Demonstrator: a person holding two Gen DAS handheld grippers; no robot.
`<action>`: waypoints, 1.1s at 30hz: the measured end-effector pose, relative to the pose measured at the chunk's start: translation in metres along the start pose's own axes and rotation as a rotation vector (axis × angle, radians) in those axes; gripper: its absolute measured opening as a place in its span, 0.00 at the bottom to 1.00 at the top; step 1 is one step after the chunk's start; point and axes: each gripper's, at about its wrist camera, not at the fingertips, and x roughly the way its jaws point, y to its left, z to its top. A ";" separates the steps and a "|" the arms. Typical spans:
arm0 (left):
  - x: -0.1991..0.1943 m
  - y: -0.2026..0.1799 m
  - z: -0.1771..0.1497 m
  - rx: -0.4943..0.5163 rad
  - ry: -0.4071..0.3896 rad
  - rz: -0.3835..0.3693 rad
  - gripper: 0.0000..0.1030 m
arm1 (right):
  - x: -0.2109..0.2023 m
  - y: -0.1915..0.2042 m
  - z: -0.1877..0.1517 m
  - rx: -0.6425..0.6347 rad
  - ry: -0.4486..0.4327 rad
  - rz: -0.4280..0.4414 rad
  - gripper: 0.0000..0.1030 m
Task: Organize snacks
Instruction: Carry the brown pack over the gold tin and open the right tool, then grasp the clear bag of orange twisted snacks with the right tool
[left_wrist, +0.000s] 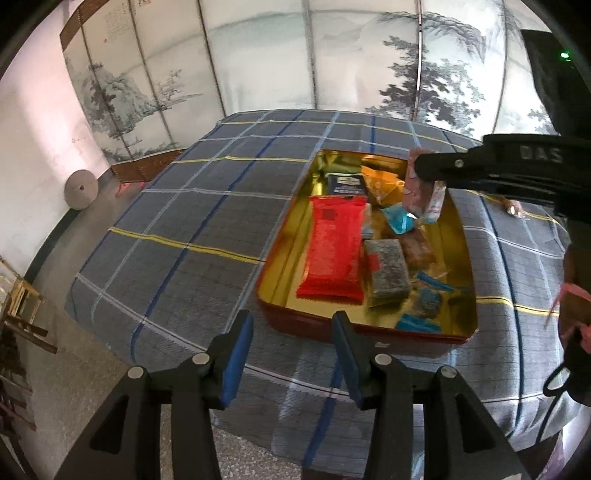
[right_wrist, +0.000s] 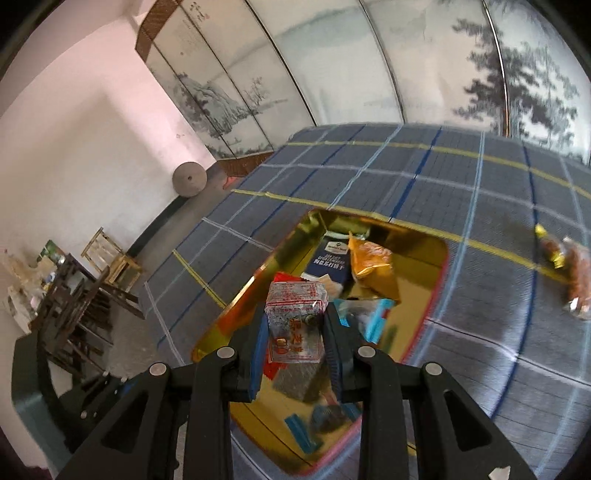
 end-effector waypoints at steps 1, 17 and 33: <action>0.001 0.001 0.000 0.000 0.002 0.005 0.44 | 0.004 0.000 0.001 -0.001 0.007 -0.001 0.26; 0.008 0.004 -0.003 0.015 0.022 0.008 0.44 | 0.046 -0.005 0.021 0.018 0.051 -0.054 0.28; 0.013 -0.005 -0.004 0.044 0.036 0.018 0.44 | -0.016 -0.036 -0.004 0.030 -0.102 -0.045 0.28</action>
